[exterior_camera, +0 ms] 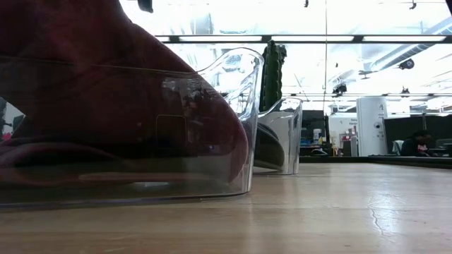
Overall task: Pick & Place hat
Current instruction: Put the red cap into the bottom transparent bin
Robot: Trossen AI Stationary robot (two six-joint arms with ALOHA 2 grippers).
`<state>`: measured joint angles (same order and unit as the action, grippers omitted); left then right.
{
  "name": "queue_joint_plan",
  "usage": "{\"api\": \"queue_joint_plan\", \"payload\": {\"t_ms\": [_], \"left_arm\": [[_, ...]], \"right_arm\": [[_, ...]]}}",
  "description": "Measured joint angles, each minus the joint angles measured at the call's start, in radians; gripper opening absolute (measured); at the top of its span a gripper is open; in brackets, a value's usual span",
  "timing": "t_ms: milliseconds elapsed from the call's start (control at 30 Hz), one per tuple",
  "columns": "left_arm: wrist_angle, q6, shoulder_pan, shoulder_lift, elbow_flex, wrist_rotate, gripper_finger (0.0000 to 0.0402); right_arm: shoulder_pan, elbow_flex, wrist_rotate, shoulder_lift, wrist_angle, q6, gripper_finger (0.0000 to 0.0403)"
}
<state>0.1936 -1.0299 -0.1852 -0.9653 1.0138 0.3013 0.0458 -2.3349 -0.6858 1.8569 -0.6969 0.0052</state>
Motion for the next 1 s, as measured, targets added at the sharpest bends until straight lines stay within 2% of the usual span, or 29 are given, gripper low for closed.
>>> {"api": "queue_joint_plan", "payload": {"t_ms": [133,367,467,600,733,900,1000], "left_arm": [[0.025,0.096,-0.001,0.002,0.001,-0.009,0.0064],[0.003,0.249,-0.001,0.019,0.0,-0.032,0.0154],[-0.078,0.273,-0.001,0.033,-0.001,-0.115,0.0177],[-0.18,0.306,0.001,0.05,-0.002,-0.21,0.0184],[-0.214,0.349,0.0,0.082,-0.002,-0.244,0.0185],[-0.201,0.368,0.0,0.159,-0.002,-0.258,0.0185],[-0.202,0.367,0.0,0.206,0.005,-0.258,0.0186]], "right_arm": [[0.008,0.001,0.028,-0.014,-0.025,-0.001,0.0011],[-0.017,0.001,0.012,-0.065,-0.034,-0.005,0.001],[-0.034,0.001,0.008,-0.092,-0.033,-0.005,0.001],[-0.07,0.001,0.042,-0.136,-0.045,0.02,0.0009],[-0.117,0.0,0.187,-0.176,-0.176,0.17,0.0009],[-0.16,0.001,0.455,-0.195,-0.4,0.339,0.0011],[-0.163,0.001,0.612,-0.187,-0.464,0.395,0.0011]]}}
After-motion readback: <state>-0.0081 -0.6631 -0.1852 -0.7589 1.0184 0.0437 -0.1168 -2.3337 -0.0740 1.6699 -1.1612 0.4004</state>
